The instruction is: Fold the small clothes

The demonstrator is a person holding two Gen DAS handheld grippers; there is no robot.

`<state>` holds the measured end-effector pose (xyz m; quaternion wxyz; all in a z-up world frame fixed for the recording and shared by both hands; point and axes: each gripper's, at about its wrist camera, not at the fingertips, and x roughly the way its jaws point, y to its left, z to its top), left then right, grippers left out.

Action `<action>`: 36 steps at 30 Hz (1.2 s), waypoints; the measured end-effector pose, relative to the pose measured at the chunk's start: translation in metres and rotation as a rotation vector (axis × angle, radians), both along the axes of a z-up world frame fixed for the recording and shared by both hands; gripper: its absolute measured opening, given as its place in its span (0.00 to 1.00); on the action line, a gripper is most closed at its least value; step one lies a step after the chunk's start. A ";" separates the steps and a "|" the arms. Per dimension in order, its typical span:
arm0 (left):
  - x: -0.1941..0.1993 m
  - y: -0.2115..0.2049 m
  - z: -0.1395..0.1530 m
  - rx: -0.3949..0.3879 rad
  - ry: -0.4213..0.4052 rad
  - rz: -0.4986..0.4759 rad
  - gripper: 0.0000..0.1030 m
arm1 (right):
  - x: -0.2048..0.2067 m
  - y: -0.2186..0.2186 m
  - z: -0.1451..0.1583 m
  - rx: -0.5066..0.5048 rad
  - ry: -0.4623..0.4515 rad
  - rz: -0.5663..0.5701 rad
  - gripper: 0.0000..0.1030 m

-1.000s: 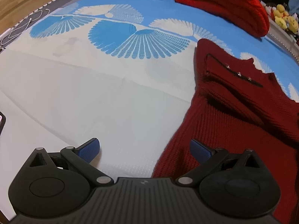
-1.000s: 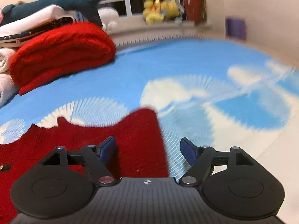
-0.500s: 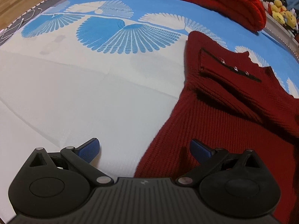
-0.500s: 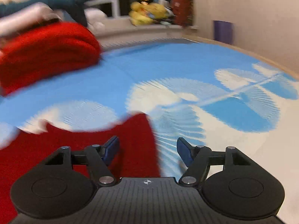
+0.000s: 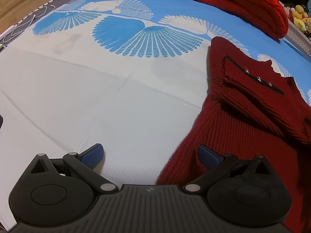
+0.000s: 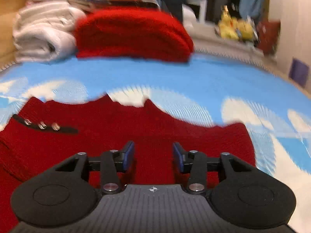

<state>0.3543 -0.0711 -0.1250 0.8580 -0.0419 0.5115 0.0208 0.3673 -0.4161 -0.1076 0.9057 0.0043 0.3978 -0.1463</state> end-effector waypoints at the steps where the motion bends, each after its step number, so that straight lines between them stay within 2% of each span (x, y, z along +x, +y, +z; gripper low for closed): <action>1: 0.000 0.000 0.000 -0.001 0.003 -0.001 1.00 | -0.010 -0.001 -0.004 -0.005 -0.039 0.014 0.48; 3: -0.001 0.002 0.001 -0.011 0.009 -0.001 1.00 | -0.018 -0.002 0.002 -0.024 -0.040 0.000 0.52; 4: -0.002 0.003 0.002 -0.019 0.008 -0.001 1.00 | -0.026 -0.005 0.013 0.006 -0.051 -0.032 0.53; 7: -0.005 0.007 0.005 -0.028 0.005 -0.008 1.00 | -0.056 -0.022 0.046 0.107 -0.095 -0.132 0.71; 9: -0.007 0.008 0.005 -0.028 0.007 -0.019 1.00 | -0.089 -0.027 0.063 0.133 -0.104 -0.158 0.81; 12: -0.015 0.010 0.003 -0.068 0.020 -0.064 1.00 | -0.153 -0.028 0.075 0.158 -0.104 -0.180 0.86; 15: -0.025 0.016 -0.003 -0.141 0.049 -0.108 1.00 | -0.221 -0.022 0.073 0.189 -0.092 -0.234 0.87; 17: -0.033 0.016 -0.004 -0.151 0.049 -0.133 1.00 | -0.266 -0.020 0.067 0.214 -0.087 -0.286 0.87; 19: -0.041 0.017 -0.005 -0.143 0.041 -0.158 1.00 | -0.294 -0.018 0.062 0.208 -0.058 -0.343 0.87; 24: -0.076 0.031 -0.008 -0.102 0.016 -0.160 1.00 | -0.326 -0.028 0.055 0.163 -0.067 -0.423 0.87; 30: -0.135 0.046 -0.006 0.018 -0.020 -0.204 1.00 | -0.356 -0.031 0.052 0.295 -0.092 -0.480 0.87; 33: -0.162 0.063 -0.010 -0.026 -0.007 -0.156 1.00 | -0.368 -0.019 0.051 0.327 -0.093 -0.456 0.87; 36: -0.185 0.071 -0.007 -0.032 -0.025 -0.154 1.00 | -0.377 -0.006 0.051 0.329 -0.093 -0.423 0.87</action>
